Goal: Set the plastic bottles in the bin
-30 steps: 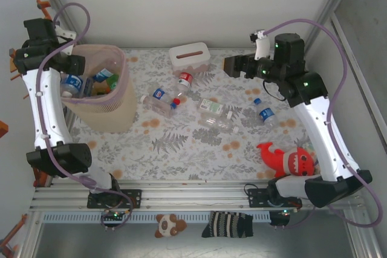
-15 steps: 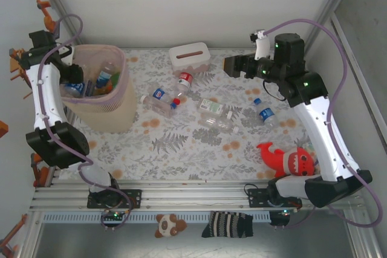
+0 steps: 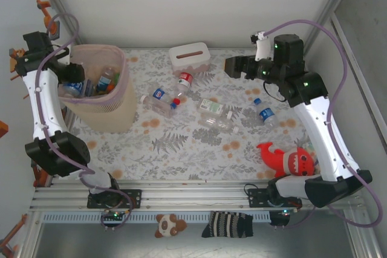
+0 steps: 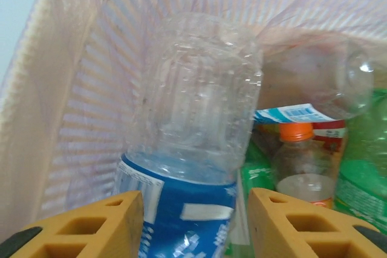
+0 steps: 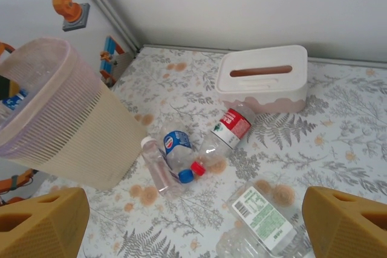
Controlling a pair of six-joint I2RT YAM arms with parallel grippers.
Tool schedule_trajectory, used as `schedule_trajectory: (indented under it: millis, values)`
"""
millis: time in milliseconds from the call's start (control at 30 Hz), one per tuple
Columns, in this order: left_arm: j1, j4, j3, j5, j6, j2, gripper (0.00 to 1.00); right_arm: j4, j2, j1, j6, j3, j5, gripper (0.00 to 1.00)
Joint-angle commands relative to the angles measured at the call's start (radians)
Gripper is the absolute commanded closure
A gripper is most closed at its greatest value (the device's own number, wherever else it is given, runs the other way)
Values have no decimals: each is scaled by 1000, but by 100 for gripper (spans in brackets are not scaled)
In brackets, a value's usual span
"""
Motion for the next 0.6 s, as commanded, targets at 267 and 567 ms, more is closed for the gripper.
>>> schedule_trajectory:
  millis: [267,567]
  values:
    - [0,3,13,285,-109,-140,50,-154,-6,1,-36,-37,216,11]
    - [-3,328,-283,562,-260,-337,50,-263,55,-18,-78,-124,382,14]
